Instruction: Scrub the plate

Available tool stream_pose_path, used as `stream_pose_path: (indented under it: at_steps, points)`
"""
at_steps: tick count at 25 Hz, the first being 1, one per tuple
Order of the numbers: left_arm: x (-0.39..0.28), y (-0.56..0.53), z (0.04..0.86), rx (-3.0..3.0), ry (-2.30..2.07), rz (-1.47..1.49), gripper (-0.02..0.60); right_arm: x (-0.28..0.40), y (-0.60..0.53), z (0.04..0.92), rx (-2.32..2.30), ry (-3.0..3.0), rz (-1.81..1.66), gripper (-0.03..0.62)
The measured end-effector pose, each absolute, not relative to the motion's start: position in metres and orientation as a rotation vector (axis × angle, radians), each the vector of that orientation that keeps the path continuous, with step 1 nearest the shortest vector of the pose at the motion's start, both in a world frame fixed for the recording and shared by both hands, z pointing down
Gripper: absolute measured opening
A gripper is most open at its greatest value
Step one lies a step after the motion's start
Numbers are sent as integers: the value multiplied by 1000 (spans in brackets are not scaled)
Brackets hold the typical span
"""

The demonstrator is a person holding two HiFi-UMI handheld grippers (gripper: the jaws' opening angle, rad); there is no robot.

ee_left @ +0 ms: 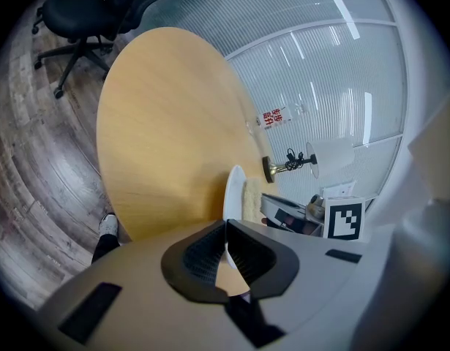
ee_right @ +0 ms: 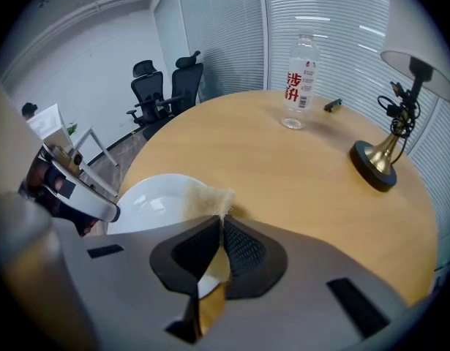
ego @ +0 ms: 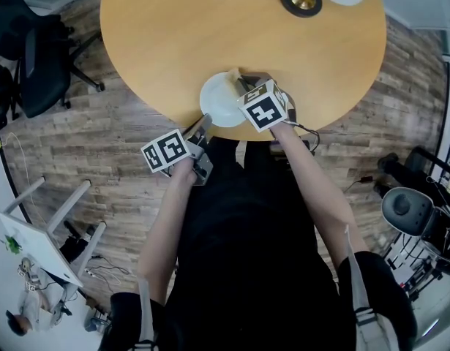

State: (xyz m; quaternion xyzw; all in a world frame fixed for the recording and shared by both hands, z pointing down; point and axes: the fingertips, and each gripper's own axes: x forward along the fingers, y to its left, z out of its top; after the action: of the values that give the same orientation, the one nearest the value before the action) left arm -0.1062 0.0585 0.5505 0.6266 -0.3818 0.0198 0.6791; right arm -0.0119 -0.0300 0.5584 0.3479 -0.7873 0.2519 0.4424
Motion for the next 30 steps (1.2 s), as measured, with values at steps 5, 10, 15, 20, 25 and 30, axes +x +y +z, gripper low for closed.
stream_pose_path:
  at_steps: [5, 10, 15, 20, 25, 30]
  points:
    - [-106, 59, 552, 1406, -857, 58, 23, -5, -34, 556, 908, -1943, 644, 28]
    - [-106, 60, 554, 1420, -860, 81, 23, -37, -28, 554, 815, -2003, 602, 28]
    - [-105, 60, 555, 1422, -864, 88, 24, -74, -8, 548, 703, -2075, 596, 28]
    - [-107, 58, 556, 1419, -871, 84, 24, -93, 18, 545, 621, -2097, 610, 28]
    - [-106, 58, 555, 1426, -864, 87, 23, -95, 29, 544, 613, -2107, 612, 28]
    - [-107, 56, 554, 1427, -857, 67, 23, -84, 1, 547, 673, -2106, 596, 28]
